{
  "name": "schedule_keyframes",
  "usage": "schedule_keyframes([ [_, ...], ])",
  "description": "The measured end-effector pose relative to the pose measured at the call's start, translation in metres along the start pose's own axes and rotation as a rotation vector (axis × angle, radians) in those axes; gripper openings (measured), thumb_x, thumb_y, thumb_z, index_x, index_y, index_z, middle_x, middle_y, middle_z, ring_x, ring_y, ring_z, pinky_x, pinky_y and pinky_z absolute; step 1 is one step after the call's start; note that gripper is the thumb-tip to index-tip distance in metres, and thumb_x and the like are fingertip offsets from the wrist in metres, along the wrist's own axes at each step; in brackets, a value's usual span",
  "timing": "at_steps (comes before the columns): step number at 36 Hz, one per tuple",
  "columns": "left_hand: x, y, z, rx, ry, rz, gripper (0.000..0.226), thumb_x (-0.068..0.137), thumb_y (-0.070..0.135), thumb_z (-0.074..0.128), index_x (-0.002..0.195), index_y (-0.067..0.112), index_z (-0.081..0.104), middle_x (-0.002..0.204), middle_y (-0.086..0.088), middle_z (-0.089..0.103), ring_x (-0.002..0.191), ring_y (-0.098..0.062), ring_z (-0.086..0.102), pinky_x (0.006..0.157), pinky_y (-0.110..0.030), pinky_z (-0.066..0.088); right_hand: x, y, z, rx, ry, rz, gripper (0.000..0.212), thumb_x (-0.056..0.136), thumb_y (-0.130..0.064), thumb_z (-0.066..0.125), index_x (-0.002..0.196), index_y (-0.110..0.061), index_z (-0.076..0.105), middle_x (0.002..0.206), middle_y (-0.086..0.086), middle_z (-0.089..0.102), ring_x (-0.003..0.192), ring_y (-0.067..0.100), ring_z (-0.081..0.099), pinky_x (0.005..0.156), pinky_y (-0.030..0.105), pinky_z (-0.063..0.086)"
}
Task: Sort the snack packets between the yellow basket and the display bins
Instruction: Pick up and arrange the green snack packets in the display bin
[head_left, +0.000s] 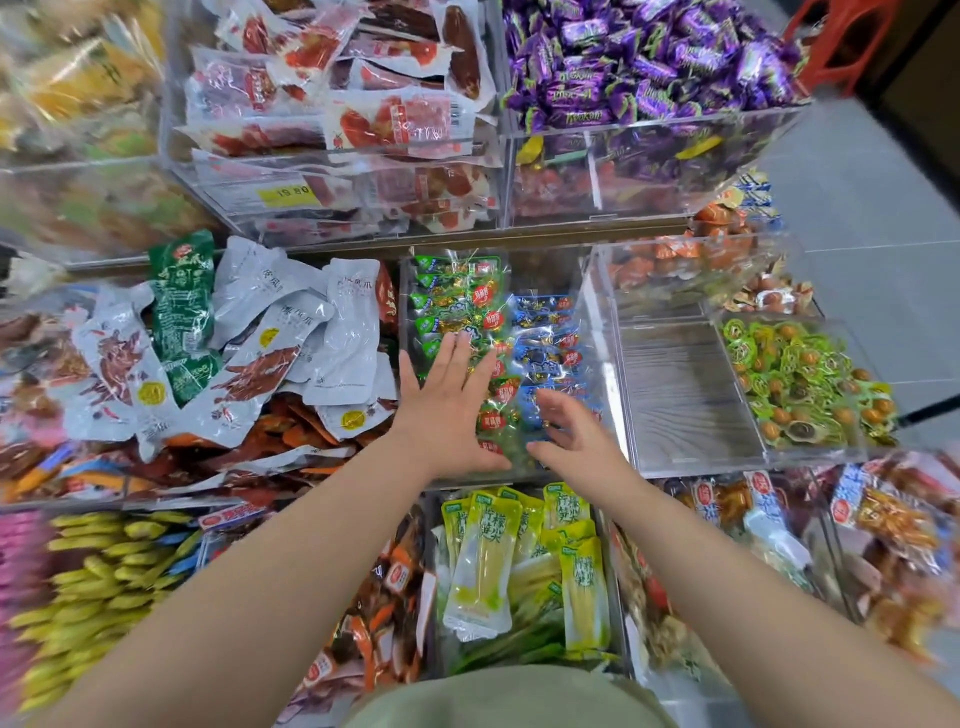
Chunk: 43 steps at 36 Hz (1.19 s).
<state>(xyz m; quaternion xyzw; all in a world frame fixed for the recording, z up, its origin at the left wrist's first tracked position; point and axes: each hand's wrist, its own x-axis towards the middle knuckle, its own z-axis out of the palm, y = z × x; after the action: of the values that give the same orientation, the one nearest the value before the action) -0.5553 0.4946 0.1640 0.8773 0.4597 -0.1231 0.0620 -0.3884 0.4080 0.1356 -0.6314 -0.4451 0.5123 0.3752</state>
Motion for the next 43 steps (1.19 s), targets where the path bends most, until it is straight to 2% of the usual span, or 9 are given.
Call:
schedule_keyframes([
  [5, 0.009, 0.001, -0.007, 0.150, -0.065, 0.037, 0.152, 0.046, 0.091, 0.057, 0.122, 0.025, -0.056, 0.156, -0.017, -0.025, 0.144, -0.032, -0.025, 0.102, -0.061, -0.024, 0.026, -0.007, 0.003, -0.103, 0.088, 0.116, 0.065, 0.091, -0.003, 0.040, 0.150, -0.024, 0.021, 0.154, -0.003, 0.027, 0.138, 0.012, 0.030, 0.111, 0.031, 0.030],
  [9, 0.008, 0.000, -0.006, 0.181, -0.054, 0.023, 0.152, 0.048, 0.093, 0.053, 0.143, 0.011, -0.033, 0.161, -0.010, -0.001, 0.148, -0.028, -0.007, 0.108, -0.057, -0.019, 0.046, -0.021, 0.017, -0.255, 0.008, 0.147, 0.062, 0.094, -0.010, 0.040, 0.149, -0.033, 0.021, 0.148, 0.000, 0.038, 0.106, 0.016, 0.057, 0.082, 0.025, 0.049],
  [13, 0.008, -0.014, -0.003, 0.170, 0.012, 0.005, 0.141, 0.053, 0.095, 0.043, 0.151, 0.008, -0.010, 0.149, -0.007, 0.022, 0.143, -0.027, 0.013, 0.112, -0.059, -0.014, 0.055, -0.031, 0.036, -0.256, -0.062, 0.159, 0.058, 0.094, -0.016, 0.038, 0.146, -0.037, 0.026, 0.119, 0.006, 0.060, 0.086, 0.019, 0.059, 0.062, 0.024, 0.046],
  [19, 0.023, -0.017, -0.008, 0.216, -0.020, 0.058, 0.146, 0.045, 0.095, 0.049, 0.151, 0.017, -0.014, 0.154, -0.018, -0.030, 0.136, -0.033, -0.038, 0.108, -0.049, -0.026, 0.057, -0.027, 0.025, -0.100, -0.092, 0.184, 0.065, 0.090, 0.001, 0.033, 0.145, -0.034, 0.030, 0.103, -0.004, 0.061, 0.069, 0.005, 0.058, 0.054, 0.020, 0.048],
  [24, 0.034, -0.016, -0.008, 0.179, -0.116, 0.037, 0.151, 0.039, 0.093, 0.057, 0.145, 0.028, -0.028, 0.152, -0.021, -0.031, 0.141, -0.036, -0.029, 0.111, -0.050, -0.020, 0.083, -0.038, 0.000, 0.078, 0.193, 0.249, 0.059, 0.092, 0.004, 0.031, 0.145, -0.024, 0.035, 0.124, 0.005, 0.056, 0.086, 0.024, 0.063, 0.043, 0.012, 0.037],
  [29, 0.030, -0.022, -0.005, 0.123, -0.126, 0.065, 0.147, 0.043, 0.088, 0.064, 0.142, 0.035, -0.031, 0.157, -0.020, -0.020, 0.146, -0.033, -0.015, 0.111, -0.041, -0.016, 0.117, -0.056, 0.000, -0.053, 0.157, 0.179, 0.067, 0.093, 0.002, 0.030, 0.149, -0.034, 0.018, 0.142, 0.007, 0.044, 0.063, 0.013, 0.050, 0.039, 0.013, 0.035],
  [34, 0.028, -0.028, -0.004, 0.111, -0.112, 0.098, 0.147, 0.041, 0.090, 0.061, 0.146, 0.033, -0.025, 0.157, -0.016, -0.023, 0.146, -0.030, -0.019, 0.111, -0.042, -0.018, 0.145, -0.067, 0.014, -0.119, 0.024, 0.133, 0.070, 0.090, 0.005, 0.029, 0.148, -0.035, 0.024, 0.149, 0.001, 0.036, 0.119, 0.022, 0.051, 0.075, 0.024, 0.048],
  [41, 0.031, -0.034, -0.011, 0.137, -0.130, 0.100, 0.143, 0.040, 0.098, 0.048, 0.148, 0.033, -0.022, 0.157, -0.014, -0.023, 0.144, -0.032, -0.023, 0.114, -0.045, -0.016, 0.153, -0.064, 0.019, -0.032, 0.019, 0.152, 0.063, 0.091, 0.004, 0.030, 0.144, -0.031, 0.036, 0.138, 0.005, 0.051, 0.099, 0.014, 0.057, 0.056, 0.012, 0.045],
  [43, 0.031, -0.033, -0.012, 0.161, -0.143, 0.105, 0.139, 0.043, 0.100, 0.041, 0.147, 0.034, -0.023, 0.157, -0.015, -0.023, 0.144, -0.033, -0.022, 0.113, -0.045, -0.016, 0.149, -0.063, 0.015, 0.031, 0.097, 0.142, 0.060, 0.092, 0.003, 0.031, 0.145, -0.025, 0.036, 0.140, 0.004, 0.048, 0.111, 0.016, 0.054, 0.075, 0.009, 0.043],
])
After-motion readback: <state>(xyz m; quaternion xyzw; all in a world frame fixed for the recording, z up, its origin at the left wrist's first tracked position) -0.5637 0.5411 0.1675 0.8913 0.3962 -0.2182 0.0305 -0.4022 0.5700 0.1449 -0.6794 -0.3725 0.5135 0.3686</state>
